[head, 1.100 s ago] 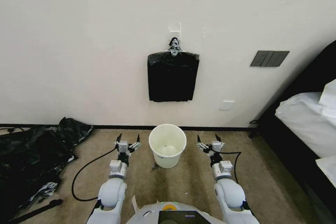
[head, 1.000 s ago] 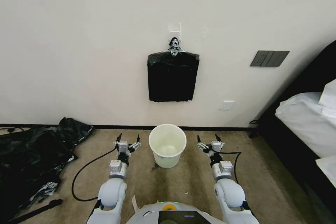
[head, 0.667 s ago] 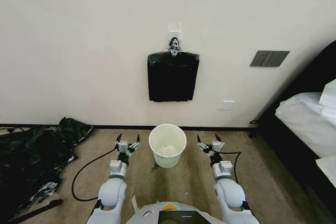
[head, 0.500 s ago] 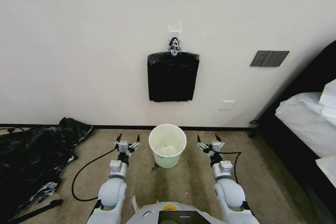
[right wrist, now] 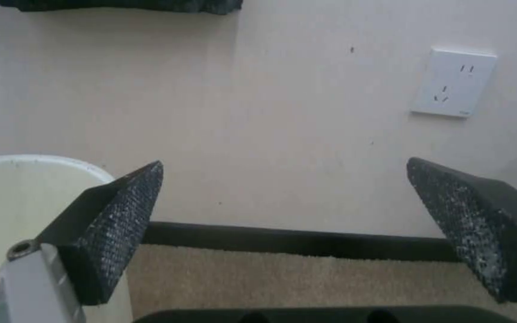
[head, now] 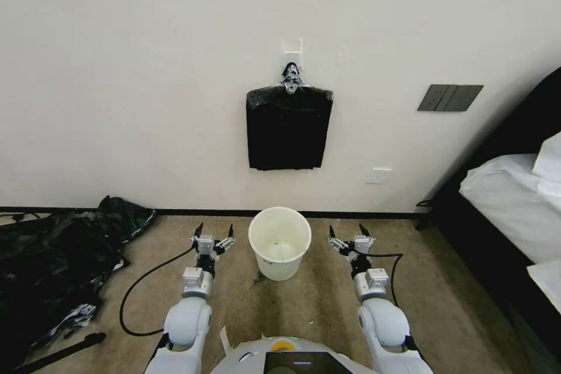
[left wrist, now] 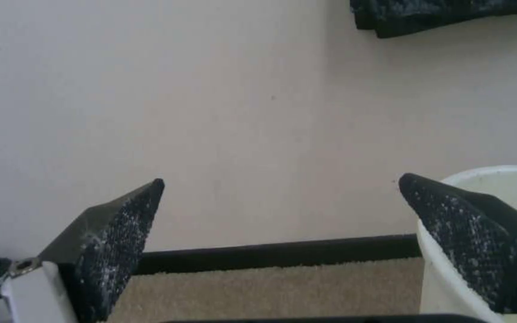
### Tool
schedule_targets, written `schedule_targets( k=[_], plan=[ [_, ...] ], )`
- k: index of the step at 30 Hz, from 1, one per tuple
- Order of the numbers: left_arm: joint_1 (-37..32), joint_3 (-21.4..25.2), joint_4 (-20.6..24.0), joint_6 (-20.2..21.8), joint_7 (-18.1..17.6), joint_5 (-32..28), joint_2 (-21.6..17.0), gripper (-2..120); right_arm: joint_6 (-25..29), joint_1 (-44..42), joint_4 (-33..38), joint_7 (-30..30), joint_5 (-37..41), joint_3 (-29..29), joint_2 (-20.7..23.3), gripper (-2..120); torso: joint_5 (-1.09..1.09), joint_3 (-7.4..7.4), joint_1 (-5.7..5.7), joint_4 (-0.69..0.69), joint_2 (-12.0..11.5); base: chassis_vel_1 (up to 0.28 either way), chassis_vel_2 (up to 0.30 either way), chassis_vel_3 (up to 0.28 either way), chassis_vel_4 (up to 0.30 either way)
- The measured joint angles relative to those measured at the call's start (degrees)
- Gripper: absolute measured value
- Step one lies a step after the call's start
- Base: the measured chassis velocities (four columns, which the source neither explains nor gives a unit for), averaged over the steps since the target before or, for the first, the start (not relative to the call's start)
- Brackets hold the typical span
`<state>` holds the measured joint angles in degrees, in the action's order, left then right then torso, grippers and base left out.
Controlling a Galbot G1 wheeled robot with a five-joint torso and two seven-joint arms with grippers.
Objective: Place a trash bag onto the trash bin.
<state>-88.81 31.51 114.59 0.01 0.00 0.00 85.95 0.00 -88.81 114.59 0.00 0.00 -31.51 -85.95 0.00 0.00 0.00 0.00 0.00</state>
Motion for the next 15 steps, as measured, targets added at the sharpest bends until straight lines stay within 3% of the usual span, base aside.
schedule_targets(
  k=[10,13,15],
  plan=[
    [-0.2,0.1,0.3,0.1,-0.1,-0.1,-0.1,100,-0.2,0.0,0.4,0.0,0.4,0.0,0.1,100,0.00,0.00,0.00,0.00,0.0,0.000,0.000,0.000,0.000],
    [-1.2,0.8,2.7,0.7,-0.6,-1.2,-0.7,100,-1.7,0.0,2.8,0.1,2.3,-0.3,0.6,100,0.00,0.00,0.00,-0.01,0.0,0.000,0.000,0.000,0.000],
    [-3.2,2.2,7.1,1.8,-1.8,-3.2,-1.8,100,-4.5,0.3,7.3,0.5,6.0,-1.0,1.7,100,0.00,0.00,0.00,0.01,0.0,0.000,0.000,0.000,0.000]
  ],
)
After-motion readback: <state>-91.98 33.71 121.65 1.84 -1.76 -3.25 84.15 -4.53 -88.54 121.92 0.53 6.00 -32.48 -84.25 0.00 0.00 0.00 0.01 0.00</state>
